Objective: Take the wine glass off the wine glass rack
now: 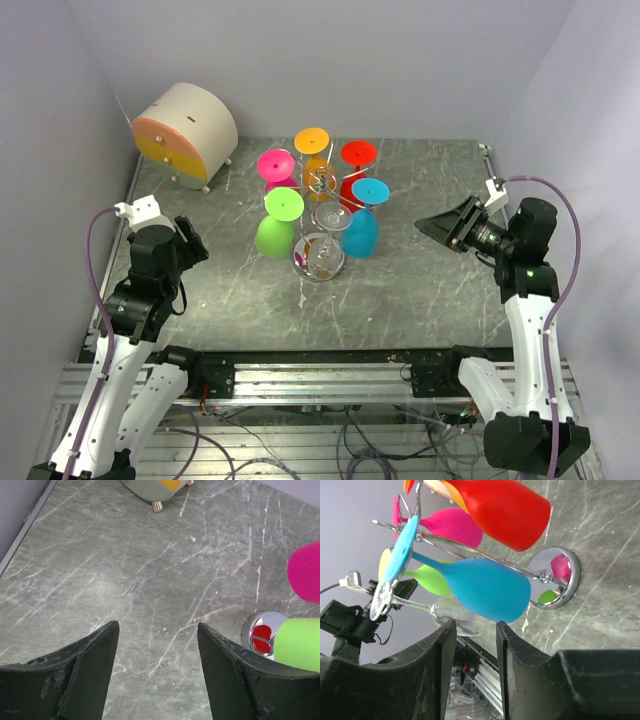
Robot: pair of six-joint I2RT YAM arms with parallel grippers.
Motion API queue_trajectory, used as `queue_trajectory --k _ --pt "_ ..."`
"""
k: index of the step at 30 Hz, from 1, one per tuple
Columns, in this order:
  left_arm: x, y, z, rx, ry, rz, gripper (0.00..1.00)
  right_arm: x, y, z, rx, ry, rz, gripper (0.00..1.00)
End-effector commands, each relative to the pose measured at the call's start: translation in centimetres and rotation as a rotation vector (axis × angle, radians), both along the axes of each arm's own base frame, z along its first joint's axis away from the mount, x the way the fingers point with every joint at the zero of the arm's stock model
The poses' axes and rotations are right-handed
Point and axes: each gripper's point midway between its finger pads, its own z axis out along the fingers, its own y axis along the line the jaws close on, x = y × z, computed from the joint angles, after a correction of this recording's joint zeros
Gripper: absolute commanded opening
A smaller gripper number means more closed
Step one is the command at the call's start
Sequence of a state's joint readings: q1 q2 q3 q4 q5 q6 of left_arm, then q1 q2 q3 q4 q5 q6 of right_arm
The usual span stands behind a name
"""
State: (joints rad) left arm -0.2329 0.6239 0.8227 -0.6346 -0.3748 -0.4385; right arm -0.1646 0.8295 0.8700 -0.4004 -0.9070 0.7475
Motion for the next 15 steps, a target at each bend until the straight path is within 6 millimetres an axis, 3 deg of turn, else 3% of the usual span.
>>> queue_trajectory --k 1,15 --pt "-0.1 0.3 1.4 -0.006 -0.035 0.020 0.75 0.7 -0.2 1.6 0.015 0.019 -0.014 0.38" --pt "-0.1 0.3 1.2 -0.003 -0.029 0.020 0.73 2.4 -0.1 6.1 0.054 0.000 0.014 0.41"
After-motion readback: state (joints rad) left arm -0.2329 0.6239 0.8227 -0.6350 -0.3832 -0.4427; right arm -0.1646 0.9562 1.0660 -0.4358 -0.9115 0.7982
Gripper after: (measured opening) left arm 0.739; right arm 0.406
